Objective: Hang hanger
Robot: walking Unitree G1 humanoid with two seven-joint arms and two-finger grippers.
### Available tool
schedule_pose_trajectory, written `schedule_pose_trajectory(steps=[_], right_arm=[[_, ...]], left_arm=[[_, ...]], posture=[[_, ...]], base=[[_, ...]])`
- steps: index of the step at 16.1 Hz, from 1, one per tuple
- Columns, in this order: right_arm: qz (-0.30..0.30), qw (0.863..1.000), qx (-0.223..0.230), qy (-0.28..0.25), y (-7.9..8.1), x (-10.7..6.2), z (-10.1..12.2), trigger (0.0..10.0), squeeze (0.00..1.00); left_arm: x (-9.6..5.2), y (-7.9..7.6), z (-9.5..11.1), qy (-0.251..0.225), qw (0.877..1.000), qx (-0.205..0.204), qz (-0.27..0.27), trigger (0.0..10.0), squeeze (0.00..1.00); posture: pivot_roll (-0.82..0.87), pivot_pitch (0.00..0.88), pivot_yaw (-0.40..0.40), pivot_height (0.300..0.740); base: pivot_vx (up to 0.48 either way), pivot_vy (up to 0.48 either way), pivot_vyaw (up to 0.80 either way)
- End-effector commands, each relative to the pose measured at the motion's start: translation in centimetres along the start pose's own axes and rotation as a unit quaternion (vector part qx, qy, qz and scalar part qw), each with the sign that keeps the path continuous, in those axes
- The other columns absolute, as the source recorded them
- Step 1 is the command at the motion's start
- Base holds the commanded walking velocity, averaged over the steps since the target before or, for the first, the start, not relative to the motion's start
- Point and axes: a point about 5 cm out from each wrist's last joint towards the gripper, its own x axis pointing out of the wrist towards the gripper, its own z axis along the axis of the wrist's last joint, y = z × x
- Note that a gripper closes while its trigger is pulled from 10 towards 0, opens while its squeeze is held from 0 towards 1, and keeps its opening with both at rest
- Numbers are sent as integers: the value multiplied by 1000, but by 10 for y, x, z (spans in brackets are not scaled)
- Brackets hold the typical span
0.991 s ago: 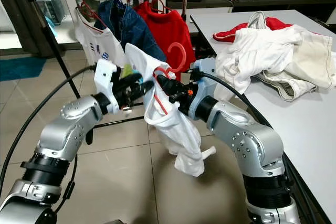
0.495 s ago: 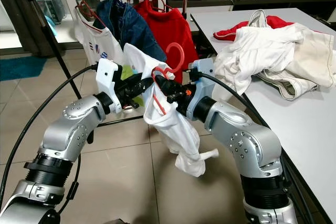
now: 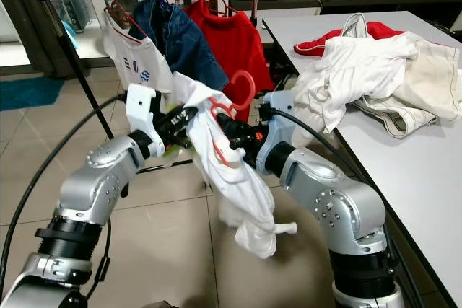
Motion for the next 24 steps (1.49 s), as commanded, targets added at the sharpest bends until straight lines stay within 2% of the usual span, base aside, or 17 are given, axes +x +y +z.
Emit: schedule_pose_trajectory(steps=[1, 7, 8, 11, 12, 13, 15, 16, 19, 21, 24], right_arm=[[-43, 999, 3, 3, -11, -4, -3, 10000, 0], [-182, 983, 25, 4, -36, -11, -12, 10000, 0], [-208, 978, 4, 25, -40, -12, -17, 10000, 0], [-222, 971, -42, 78, -42, -15, -31, 10000, 0], [-236, 966, -53, 87, -45, -17, -33, 10000, 0], [-247, 965, -44, 75, -47, -19, -32, 10000, 0], [-235, 970, -34, 49, -43, -15, -25, 10000, 0], [-220, 975, -26, 17, -37, -10, -17, 10000, 0], [-194, 980, -21, -45, -28, -3, 2, 10000, 0], [-179, 983, -39, -30, -25, -1, -2, 10000, 0], [-158, 985, -70, 7, -22, 0, -13, 10000, 0]], left_arm=[[-2, 5, -1, 6, 1000, -7, 28, 0, 0], [-6, 13, -7, 17, 997, -16, 74, 0, 0], [-6, 11, -8, 19, 997, -18, 75, 0, 0], [-4, 12, -5, 11, 995, -17, 93, 0, 0], [-4, 14, -3, 7, 994, -16, 105, 0, 0], [-4, 17, -3, 11, 994, -15, 110, 0, 0], [-3, 10, -8, 27, 996, -12, 79, 0, 0], [-2, -1, -15, 52, 998, -8, 36, 0, 0], [-3, -19, -29, 98, 995, -1, -30, 0, 0], [-5, -23, -30, 106, 993, 6, -50, 0, 0], [-6, -21, -20, 82, 995, 30, -58, 0, 0]], posture=[[-203, 0, 33, 719], [-205, 0, 21, 719], [-206, 0, 21, 719], [-204, 0, 21, 719], [-204, 0, 21, 719], [-206, 0, 24, 719], [-209, 0, 28, 719], [-208, 0, 27, 719], [-204, 0, 25, 719], [-199, 0, 21, 719], [-197, 0, 20, 719]], base=[[0, 0, 0], [0, 0, 0], [0, 0, 0], [0, 0, 0], [0, 0, 0], [0, 0, 0], [0, 0, 0], [0, 0, 0], [0, 0, 0], [0, 0, 0], [0, 0, 0]])
